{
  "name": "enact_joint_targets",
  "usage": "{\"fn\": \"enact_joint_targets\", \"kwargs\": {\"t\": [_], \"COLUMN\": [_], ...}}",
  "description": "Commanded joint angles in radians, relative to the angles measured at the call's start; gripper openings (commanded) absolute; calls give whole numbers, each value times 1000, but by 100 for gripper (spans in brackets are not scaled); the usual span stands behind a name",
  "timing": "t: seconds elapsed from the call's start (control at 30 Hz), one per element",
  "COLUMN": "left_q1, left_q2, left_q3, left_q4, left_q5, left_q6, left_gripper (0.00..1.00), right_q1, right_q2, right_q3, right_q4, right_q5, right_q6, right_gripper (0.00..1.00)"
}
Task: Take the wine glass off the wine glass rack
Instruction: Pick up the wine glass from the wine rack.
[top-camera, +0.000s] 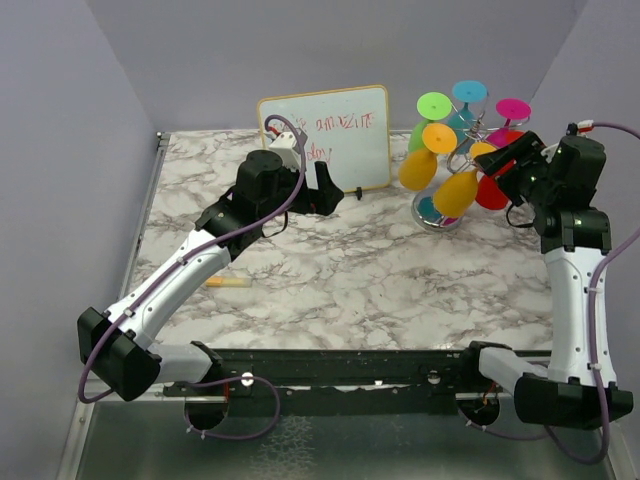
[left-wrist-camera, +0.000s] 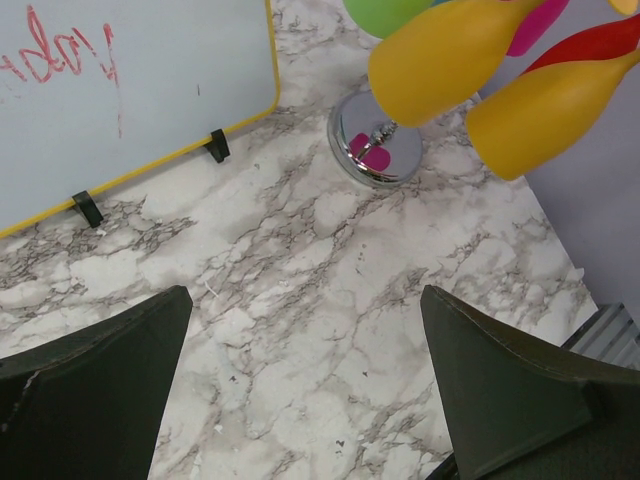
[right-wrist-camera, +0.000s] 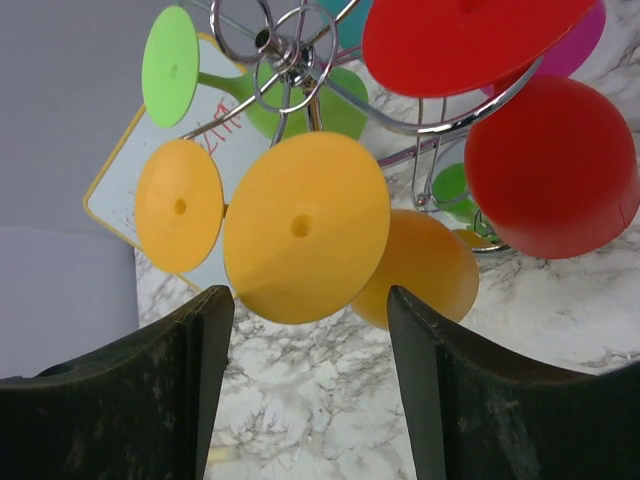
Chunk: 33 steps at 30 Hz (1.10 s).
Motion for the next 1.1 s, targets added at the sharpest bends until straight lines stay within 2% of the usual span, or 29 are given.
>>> {"fn": "enact_joint_targets", "kwargs": {"t": [0.0, 0.17, 0.47, 0.83, 1.07], "left_q1": [5, 4, 4, 4, 4], "left_q2": [7, -3, -9, 27, 72], "left_q3": [6, 4, 7, 14, 38], "left_q4": [-2, -4, -4, -2, 7], "left_q5": [50, 37, 52, 71, 108], "left_q6": [-7, -5, -20, -52, -61], "left_gripper": [99, 99, 99, 99, 99], "right_q1": [-61, -114, -226, -295, -322], "right_q2": [26, 9, 12, 5, 4], "right_q3": [8, -39, -140, -233, -276], "right_q4": [57, 130, 251, 391, 417], "right_q5": [-131, -192, -357, -526, -574], "right_q6": [33, 45, 143, 260, 300], "right_gripper": [67, 66, 55, 43, 27]}}
